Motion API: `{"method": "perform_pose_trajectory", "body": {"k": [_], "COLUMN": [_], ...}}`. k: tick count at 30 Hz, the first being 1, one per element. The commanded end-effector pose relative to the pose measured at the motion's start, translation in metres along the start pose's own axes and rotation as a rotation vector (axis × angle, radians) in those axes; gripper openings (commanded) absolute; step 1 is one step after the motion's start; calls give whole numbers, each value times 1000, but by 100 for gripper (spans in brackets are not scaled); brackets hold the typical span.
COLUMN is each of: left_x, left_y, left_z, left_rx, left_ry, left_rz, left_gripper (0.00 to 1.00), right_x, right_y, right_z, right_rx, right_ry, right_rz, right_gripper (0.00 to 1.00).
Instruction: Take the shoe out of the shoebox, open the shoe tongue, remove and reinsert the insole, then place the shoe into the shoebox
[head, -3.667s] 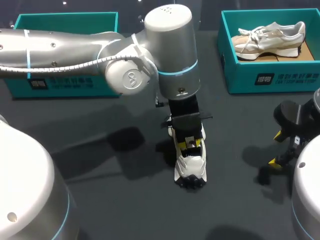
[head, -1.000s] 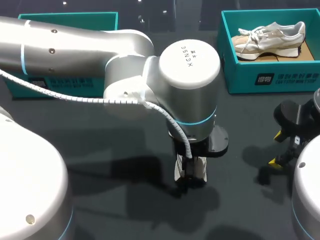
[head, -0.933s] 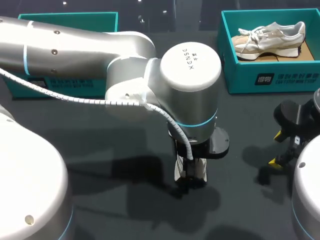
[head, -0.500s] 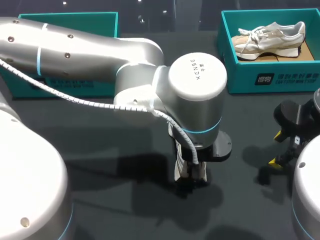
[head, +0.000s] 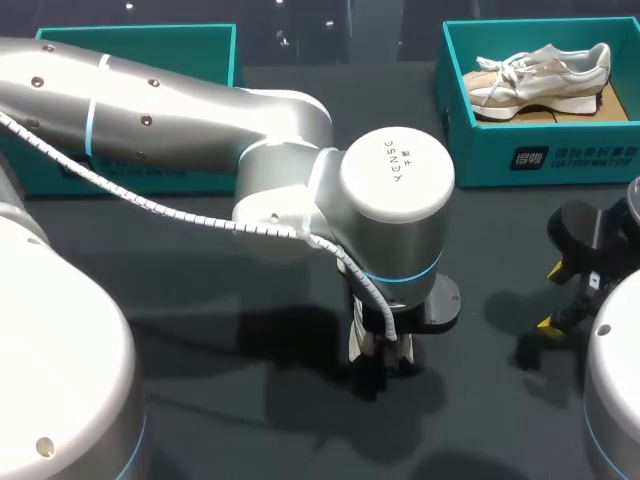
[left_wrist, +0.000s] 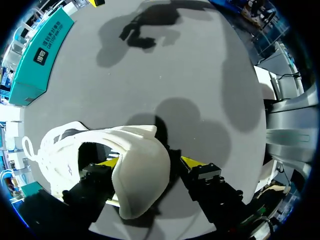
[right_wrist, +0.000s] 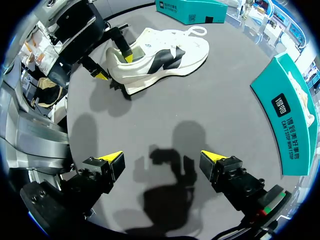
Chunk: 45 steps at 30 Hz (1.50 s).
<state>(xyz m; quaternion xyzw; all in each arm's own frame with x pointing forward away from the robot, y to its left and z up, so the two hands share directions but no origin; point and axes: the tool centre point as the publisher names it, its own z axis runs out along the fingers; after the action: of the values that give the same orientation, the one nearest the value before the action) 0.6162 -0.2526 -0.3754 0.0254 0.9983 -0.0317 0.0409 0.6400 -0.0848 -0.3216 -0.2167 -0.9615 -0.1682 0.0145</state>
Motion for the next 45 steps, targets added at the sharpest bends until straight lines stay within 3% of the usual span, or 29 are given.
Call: {"method": "perform_pose_trajectory", "body": {"k": [1,7,14,16,17,18,25,28,45], "left_x": [2,6,9,10,10,11,11,8,-53], "left_y": [-3,-3,-3,-3,-2,-2,4,9,66], "left_z": [6,11,17,17,17,17,10,-3,-126], "left_rx": [-5,-17,-25,-25,-25,-25,-20,-12,-33], "left_ry": [2,6,14,16,17,18,36,59,152], "left_rz": [4,9,1,-1,-2,-3,-4,-2,54], "left_gripper": [66,58,38,24,6,0,0,0,0], "right_x": [1,1,1,1,1,1,1,1,1], "right_y": [-1,-1,-1,-1,-1,-1,-1,-1,-1], "right_z": [0,0,0,0,0,0,0,0,0], "right_rx": [0,0,0,0,0,0,0,0,0], "right_ry": [-2,-2,-2,-2,-2,-2,-2,-2,-2], "right_rz": [-1,-1,-1,-1,-1,-1,-1,-1,-1], "right_gripper": [100,100,100,100,100,100,100,100,100]}}
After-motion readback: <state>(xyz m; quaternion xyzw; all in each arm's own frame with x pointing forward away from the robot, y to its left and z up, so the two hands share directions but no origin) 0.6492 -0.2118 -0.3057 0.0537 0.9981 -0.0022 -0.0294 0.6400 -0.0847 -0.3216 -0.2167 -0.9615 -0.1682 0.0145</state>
